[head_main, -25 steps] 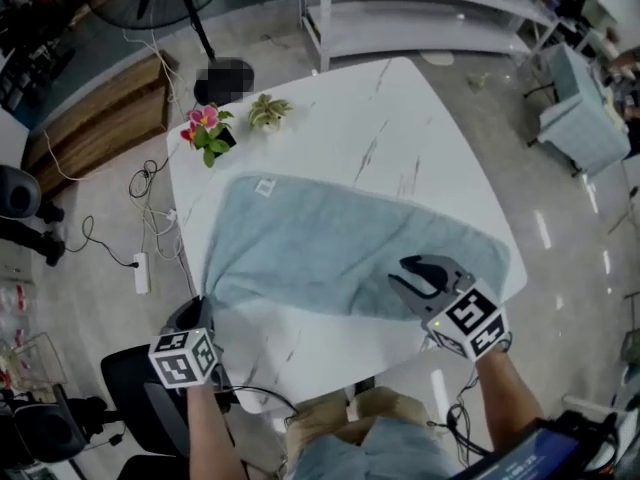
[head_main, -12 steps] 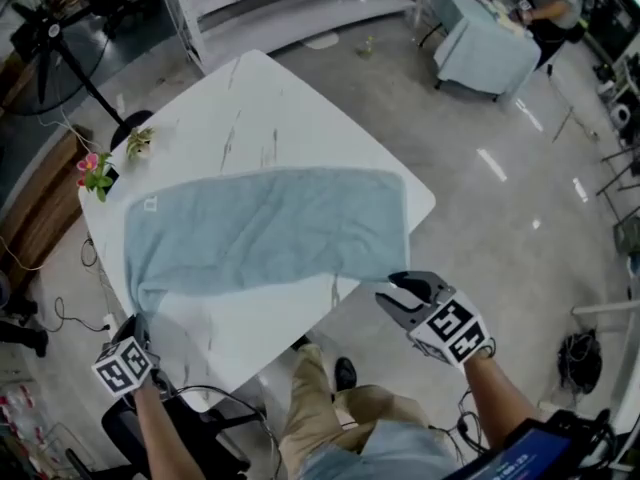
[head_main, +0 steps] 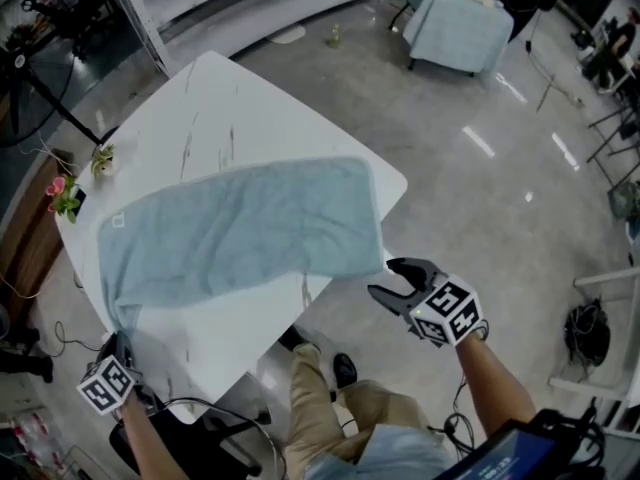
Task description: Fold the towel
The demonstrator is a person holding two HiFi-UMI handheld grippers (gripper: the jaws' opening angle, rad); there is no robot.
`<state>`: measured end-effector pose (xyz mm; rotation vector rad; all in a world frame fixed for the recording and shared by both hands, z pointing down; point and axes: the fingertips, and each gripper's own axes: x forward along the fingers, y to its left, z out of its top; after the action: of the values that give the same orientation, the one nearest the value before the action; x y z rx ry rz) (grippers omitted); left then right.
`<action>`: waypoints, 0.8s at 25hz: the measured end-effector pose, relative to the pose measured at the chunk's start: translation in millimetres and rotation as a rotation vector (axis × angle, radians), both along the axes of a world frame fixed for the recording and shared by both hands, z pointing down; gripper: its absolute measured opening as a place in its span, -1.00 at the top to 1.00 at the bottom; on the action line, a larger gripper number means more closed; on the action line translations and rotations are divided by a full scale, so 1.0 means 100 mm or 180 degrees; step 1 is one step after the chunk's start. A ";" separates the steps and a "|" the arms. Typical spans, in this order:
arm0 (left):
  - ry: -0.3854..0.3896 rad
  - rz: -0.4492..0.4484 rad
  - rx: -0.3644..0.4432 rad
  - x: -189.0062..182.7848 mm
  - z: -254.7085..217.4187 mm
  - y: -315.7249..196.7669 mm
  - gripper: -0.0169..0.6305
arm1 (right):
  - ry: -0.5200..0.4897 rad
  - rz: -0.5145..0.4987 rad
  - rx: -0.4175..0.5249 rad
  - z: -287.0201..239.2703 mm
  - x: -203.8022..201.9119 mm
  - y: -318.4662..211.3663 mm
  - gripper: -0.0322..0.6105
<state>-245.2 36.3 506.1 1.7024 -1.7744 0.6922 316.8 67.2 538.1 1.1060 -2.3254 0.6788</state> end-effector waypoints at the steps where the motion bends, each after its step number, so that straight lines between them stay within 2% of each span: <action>1: 0.0000 0.0003 -0.0001 -0.01 0.00 0.00 0.89 | -0.0007 -0.0060 0.0026 0.01 -0.01 -0.02 0.12; 5: 0.0009 0.0028 0.0002 -0.02 0.01 0.01 0.89 | 0.0042 -0.0350 0.0105 0.08 -0.12 -0.03 0.11; 8: 0.0017 0.0075 -0.0011 -0.02 0.02 -0.01 0.89 | 0.0094 -0.0412 0.0248 0.05 -0.14 -0.11 0.42; 10: 0.0024 0.0094 -0.0018 -0.03 0.01 -0.02 0.89 | 0.0059 -0.0485 0.0242 -0.01 -0.16 -0.10 0.67; 11: 0.0030 0.0102 -0.0023 -0.03 0.01 -0.02 0.89 | 0.0004 -0.0529 0.0220 -0.05 -0.17 -0.08 0.78; 12: 0.0040 0.0111 -0.0026 -0.04 0.00 -0.02 0.89 | -0.0089 -0.0570 0.0210 -0.10 -0.18 -0.05 0.80; 17: 0.0051 0.0153 -0.0023 -0.09 -0.07 -0.06 0.89 | -0.0571 -0.0775 0.0031 -0.43 -0.24 0.07 0.82; 20: 0.0032 0.0164 0.0010 -0.14 -0.17 -0.09 0.89 | -0.0934 -0.0775 -0.0096 -0.71 -0.20 0.06 0.82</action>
<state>-259.1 27.5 489.0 1.7561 -1.7311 0.7020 296.9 73.3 467.1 0.7313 -2.6291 0.8239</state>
